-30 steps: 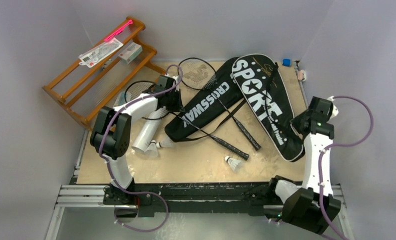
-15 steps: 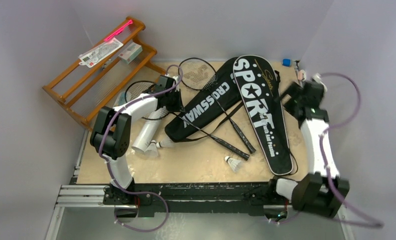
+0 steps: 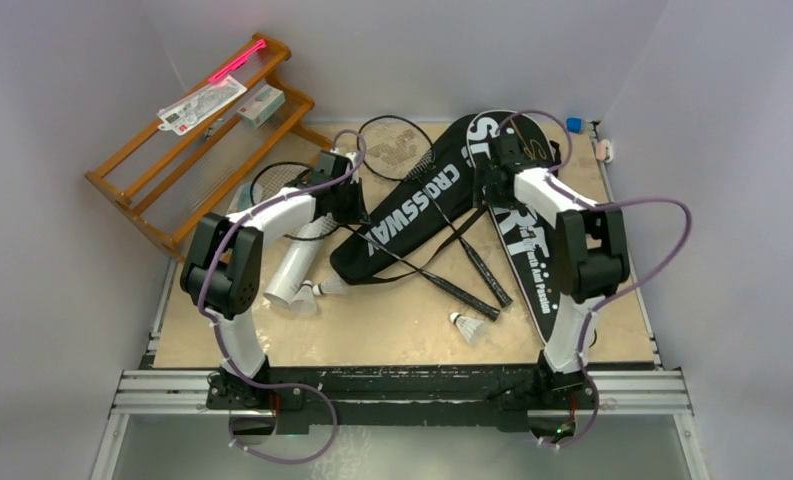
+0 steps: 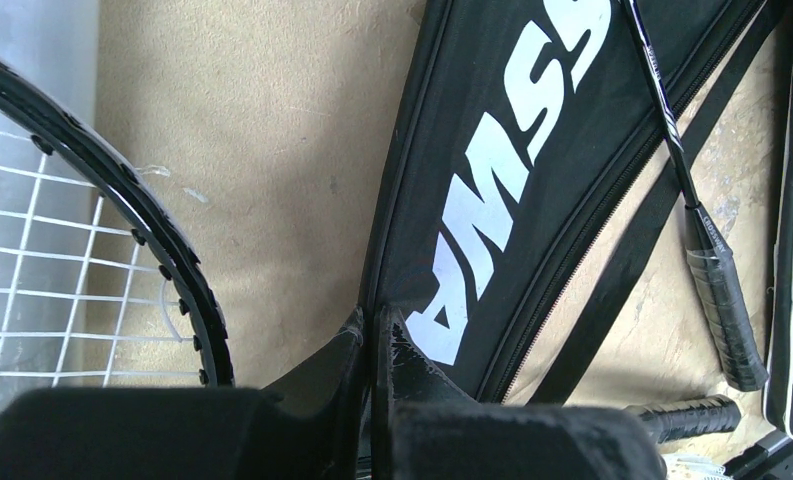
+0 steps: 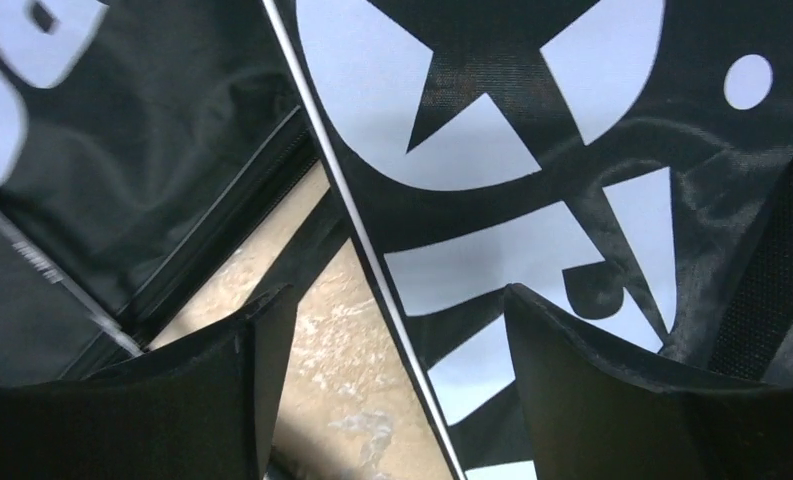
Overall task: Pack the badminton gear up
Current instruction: Adjust the racket bag at the center of the board, then pick up the racket from the center of the board, then place the racket at the center of the board, then pick up the racket from the center of the board.
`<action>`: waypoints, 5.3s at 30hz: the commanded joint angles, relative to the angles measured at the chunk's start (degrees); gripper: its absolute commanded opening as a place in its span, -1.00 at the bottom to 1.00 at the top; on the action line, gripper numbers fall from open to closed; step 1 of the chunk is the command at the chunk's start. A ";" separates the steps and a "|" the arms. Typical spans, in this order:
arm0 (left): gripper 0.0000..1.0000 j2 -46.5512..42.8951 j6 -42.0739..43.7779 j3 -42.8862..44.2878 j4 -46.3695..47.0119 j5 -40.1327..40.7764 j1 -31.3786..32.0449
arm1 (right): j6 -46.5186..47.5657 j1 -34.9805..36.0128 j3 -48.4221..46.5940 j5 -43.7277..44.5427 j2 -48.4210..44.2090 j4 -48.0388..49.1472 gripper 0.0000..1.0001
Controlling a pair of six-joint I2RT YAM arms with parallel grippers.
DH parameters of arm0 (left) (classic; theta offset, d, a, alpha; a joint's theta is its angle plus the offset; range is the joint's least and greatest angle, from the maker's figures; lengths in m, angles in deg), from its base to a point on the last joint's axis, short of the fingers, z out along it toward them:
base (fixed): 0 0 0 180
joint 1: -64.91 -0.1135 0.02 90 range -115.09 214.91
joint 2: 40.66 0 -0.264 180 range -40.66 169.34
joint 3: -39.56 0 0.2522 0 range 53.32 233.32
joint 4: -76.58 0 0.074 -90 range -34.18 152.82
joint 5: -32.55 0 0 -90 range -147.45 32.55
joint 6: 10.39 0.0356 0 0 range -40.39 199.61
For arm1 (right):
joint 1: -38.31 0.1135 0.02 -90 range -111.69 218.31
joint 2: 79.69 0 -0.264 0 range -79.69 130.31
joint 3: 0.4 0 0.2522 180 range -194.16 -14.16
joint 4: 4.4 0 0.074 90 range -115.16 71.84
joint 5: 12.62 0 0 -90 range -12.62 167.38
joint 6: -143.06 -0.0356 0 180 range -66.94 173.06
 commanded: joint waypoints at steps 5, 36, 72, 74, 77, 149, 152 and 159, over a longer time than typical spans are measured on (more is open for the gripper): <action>-1.00 -4.07 -1.50 -0.53 4.41 0.32 0.08 | 3.56 2.82 -8.07 19.44 7.50 -4.75 0.19; -0.16 -6.66 -0.24 2.94 1.02 5.95 1.43 | 5.20 -1.84 -0.13 -12.12 -8.84 3.54 0.47; 0.04 -53.12 -1.19 -11.03 -24.83 26.65 4.74 | 18.97 33.58 0.09 -10.05 0.77 10.49 -0.37; 0.04 -52.81 -0.90 -10.82 -25.04 26.48 4.74 | 19.62 33.58 -0.96 -6.62 -0.50 10.44 -0.70; 0.04 -52.90 0.17 -11.05 -24.17 25.16 4.74 | 21.58 33.51 -1.90 -2.99 -4.45 10.88 -1.00; 0.04 -15.89 6.17 -5.28 -5.40 22.69 19.33 | 10.64 10.03 5.14 -11.22 2.43 4.18 -0.09; 0.04 -15.63 6.25 -5.19 -5.35 23.04 19.33 | 11.07 11.92 3.49 -6.29 4.28 2.42 -0.16; 0.04 -15.24 6.59 -4.80 -5.67 24.16 19.33 | 9.21 13.71 2.53 -2.29 -0.63 3.98 -1.00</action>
